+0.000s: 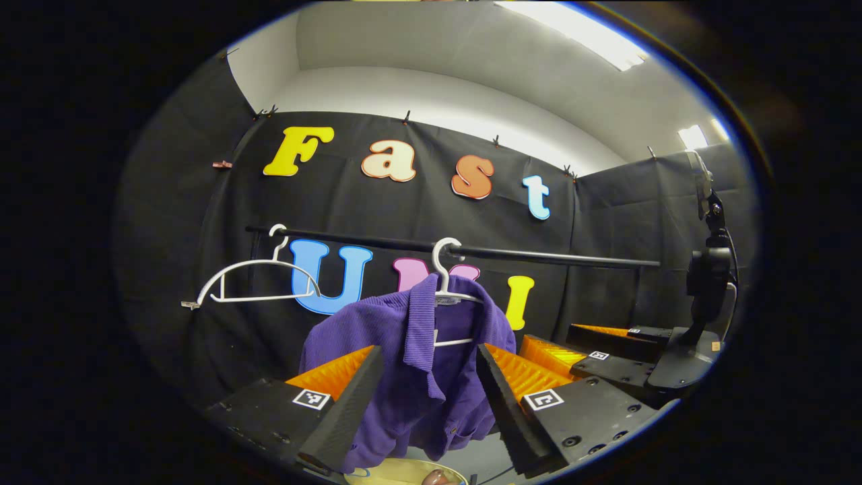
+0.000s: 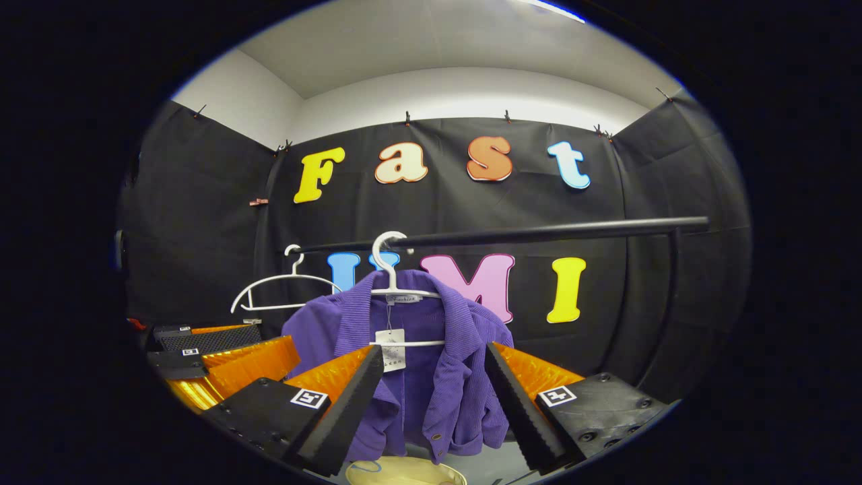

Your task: Grasp the clothes on the hanger with both hands and then place them into the laundry hamper below.

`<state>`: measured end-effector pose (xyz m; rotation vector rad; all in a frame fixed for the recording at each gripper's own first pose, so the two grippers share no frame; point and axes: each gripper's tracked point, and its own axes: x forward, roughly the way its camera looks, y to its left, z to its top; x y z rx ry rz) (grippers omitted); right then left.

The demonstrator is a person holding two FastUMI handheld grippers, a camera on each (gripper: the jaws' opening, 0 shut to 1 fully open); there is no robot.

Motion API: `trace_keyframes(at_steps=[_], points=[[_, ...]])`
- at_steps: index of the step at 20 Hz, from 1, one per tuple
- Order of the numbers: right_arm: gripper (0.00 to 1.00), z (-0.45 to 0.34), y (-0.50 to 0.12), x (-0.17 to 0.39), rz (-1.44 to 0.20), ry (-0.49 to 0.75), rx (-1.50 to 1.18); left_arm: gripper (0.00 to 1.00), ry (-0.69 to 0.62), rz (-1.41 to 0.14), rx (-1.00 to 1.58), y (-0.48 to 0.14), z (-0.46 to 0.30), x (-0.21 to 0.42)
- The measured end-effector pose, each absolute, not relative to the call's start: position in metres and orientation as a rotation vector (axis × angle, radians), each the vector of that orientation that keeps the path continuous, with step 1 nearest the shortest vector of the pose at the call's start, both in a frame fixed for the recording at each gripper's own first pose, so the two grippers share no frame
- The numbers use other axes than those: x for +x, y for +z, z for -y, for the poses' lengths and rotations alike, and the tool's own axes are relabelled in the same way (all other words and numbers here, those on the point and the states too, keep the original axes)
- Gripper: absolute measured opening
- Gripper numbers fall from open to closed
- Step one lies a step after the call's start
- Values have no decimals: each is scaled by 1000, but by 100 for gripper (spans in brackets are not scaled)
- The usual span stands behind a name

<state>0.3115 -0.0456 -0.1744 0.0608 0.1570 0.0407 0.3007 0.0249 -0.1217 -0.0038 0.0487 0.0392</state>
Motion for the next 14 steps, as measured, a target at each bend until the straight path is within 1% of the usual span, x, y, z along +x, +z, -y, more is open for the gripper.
trace_keyframes(at_steps=[5, 6, 7, 13, 14], points=[[97, 56, -227, 366, -232, 46, 103, 89, 72, -88, -17, -154, -29, 350], [97, 56, -237, 373, -244, 47, 115, 85, 85, -94, -19, -159, -33, 358], [98, 57, -246, 381, -256, 46, 124, 89, 102, -103, -24, -165, -36, 366], [97, 62, -288, 418, -313, 49, 163, 89, 205, -176, 12, -212, -45, 405], [97, 62, -293, 423, -317, 50, 173, 88, 232, -172, 12, -214, -49, 408]])
